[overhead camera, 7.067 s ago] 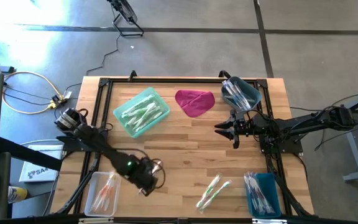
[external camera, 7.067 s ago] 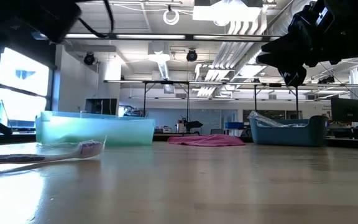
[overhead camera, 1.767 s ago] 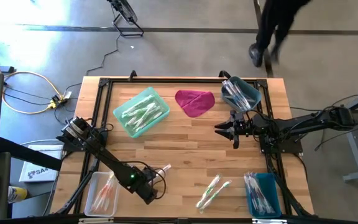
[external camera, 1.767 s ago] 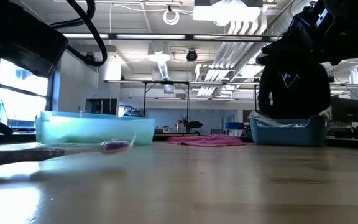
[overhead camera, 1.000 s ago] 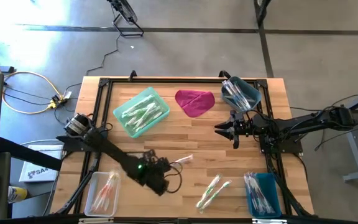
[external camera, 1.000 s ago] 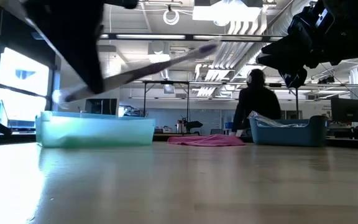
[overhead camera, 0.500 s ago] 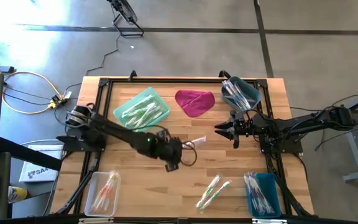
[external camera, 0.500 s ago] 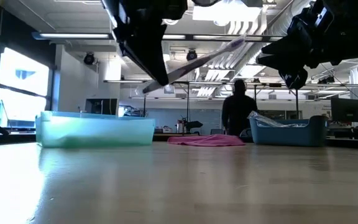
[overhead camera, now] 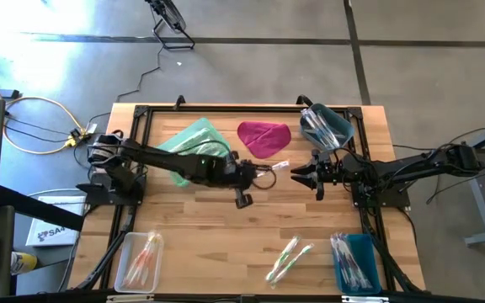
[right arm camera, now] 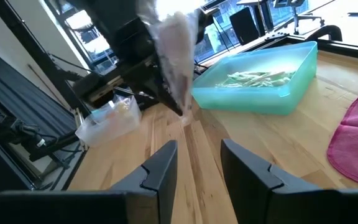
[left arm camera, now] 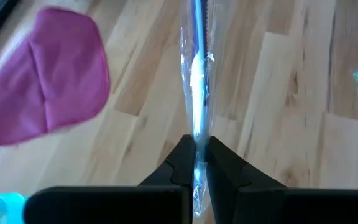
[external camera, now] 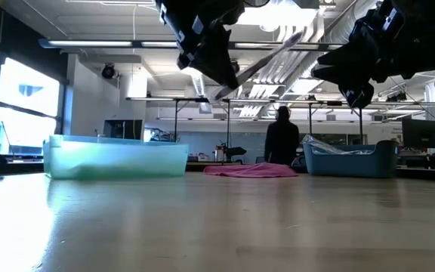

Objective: Pick & Place Toothbrushes
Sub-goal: Put the purple toothbrush to the dark blue bin bin

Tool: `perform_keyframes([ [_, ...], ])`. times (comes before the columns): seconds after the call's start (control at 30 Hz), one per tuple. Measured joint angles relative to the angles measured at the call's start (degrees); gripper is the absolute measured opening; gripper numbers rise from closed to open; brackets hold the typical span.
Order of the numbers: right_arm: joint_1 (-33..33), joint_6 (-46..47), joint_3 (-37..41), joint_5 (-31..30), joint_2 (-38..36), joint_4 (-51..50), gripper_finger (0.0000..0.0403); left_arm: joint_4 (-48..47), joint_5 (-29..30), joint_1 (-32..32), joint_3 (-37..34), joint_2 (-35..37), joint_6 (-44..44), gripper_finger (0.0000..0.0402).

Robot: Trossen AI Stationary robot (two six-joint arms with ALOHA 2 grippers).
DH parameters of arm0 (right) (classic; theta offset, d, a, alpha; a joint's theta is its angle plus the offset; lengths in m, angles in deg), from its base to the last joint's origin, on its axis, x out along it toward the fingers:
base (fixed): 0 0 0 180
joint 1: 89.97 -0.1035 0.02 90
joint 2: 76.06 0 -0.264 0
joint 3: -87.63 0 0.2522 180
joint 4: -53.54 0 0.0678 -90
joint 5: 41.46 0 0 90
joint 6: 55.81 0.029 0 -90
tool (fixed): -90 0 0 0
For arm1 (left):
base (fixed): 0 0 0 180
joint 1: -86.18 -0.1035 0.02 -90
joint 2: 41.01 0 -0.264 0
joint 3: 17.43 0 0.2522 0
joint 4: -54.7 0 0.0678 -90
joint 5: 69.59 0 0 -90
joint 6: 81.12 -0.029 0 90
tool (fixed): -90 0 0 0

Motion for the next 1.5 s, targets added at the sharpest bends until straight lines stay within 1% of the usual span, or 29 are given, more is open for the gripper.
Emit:
perform_keyframes([
  [0.2, 0.0, 0.0, 0.0, -0.1, 0.0, 0.0, 0.0116, 0.7, -5.7, -3.4, 0.0, 0.2, 0.7, 0.0015],
  [0.33, 0.0, 0.0, 0.0, -0.2, 0.0, 0.0, 0.0116, 4.4, -9.6, -3.5, 0.0, -1.1, 0.8, 0.0015],
  [0.47, 0.0, 0.0, 0.0, -0.2, 0.0, 0.8, 0.0116, 6.3, -11.3, -3.3, 0.0, -2.3, 0.1, 0.0015],
  [0.53, 0.0, -0.1, 0.0, -0.2, 0.0, 2.1, 0.0116, 5.8, -11.9, -3.4, 0.0, -2.4, 0.1, 0.0015],
  [0.73, 0.0, 2.5, 0.0, -1.3, 0.5, 3.1, 0.0116, 6.0, -12.0, -3.4, 0.0, -2.3, 0.1, 0.0015],
  [0.87, 0.0, 2.6, 0.0, -3.8, 3.4, 3.0, 0.0116, 5.8, -12.0, -3.4, 0.0, -2.2, 0.1, 0.0015],
  [0.97, 0.0, 2.7, 0.0, -6.7, 6.9, 4.0, 0.0116, 5.9, -12.0, -3.4, 0.0, -2.2, 0.1, 0.0015],
  [1.1, 0.0, 2.6, 0.0, -9.2, 12.1, 9.9, 0.0116, 5.9, -12.0, -3.4, 0.0, -2.2, 0.1, 0.0015],
  [1.23, 0.0, 2.6, 0.0, -8.5, 16.2, 12.6, 0.0116, 5.8, -12.0, -3.4, 0.0, -2.2, 0.1, 0.0015],
  [1.4, 0.0, 2.9, 0.0, -4.7, 19.5, 12.8, 0.0116, 5.9, -12.0, -3.4, 0.0, -2.2, 0.1, 0.0015],
  [1.5, 0.0, 1.9, 0.0, -4.7, 20.8, 14.9, 0.0116, 5.9, -12.0, -3.4, 0.0, -2.2, 0.1, 0.0015],
])
